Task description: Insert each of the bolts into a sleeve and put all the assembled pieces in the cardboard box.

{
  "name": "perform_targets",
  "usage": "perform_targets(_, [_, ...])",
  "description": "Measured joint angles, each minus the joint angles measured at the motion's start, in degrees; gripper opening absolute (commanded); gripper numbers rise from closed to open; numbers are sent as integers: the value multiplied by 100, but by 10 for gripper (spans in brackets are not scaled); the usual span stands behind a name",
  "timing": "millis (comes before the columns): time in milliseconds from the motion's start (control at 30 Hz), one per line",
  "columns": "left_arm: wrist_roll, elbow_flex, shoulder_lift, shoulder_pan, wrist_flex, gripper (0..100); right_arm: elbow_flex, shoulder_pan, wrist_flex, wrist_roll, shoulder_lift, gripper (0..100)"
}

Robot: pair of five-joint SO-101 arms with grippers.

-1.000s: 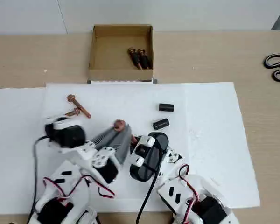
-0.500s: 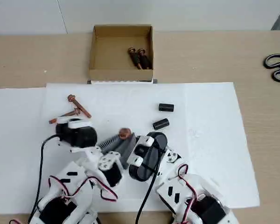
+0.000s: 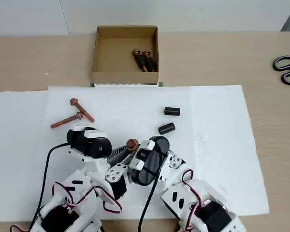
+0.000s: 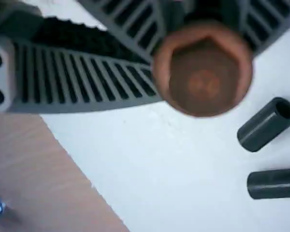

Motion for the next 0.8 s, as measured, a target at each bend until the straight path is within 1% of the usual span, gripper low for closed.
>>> perform_targets(133, [-167, 0, 0, 0, 0, 212, 0, 26, 0, 0, 0, 2])
perform_targets(200, [-220, 44, 0, 35, 35, 265, -9, 53, -26, 0, 0, 2])
perform_targets(400, [-211, 88, 0, -18, 53, 268, -18, 35, -53, 9, -9, 2])
perform_targets(533, [-220, 88, 0, -273, 70, 268, -18, 35, -62, 9, -9, 2])
perform_targets(667, [-492, -26, 9, -633, 132, 268, -18, 26, -123, 9, -9, 2])
perform_targets(800, [-862, -62, 53, -1301, 220, 268, 123, 255, -185, 9, -18, 2])
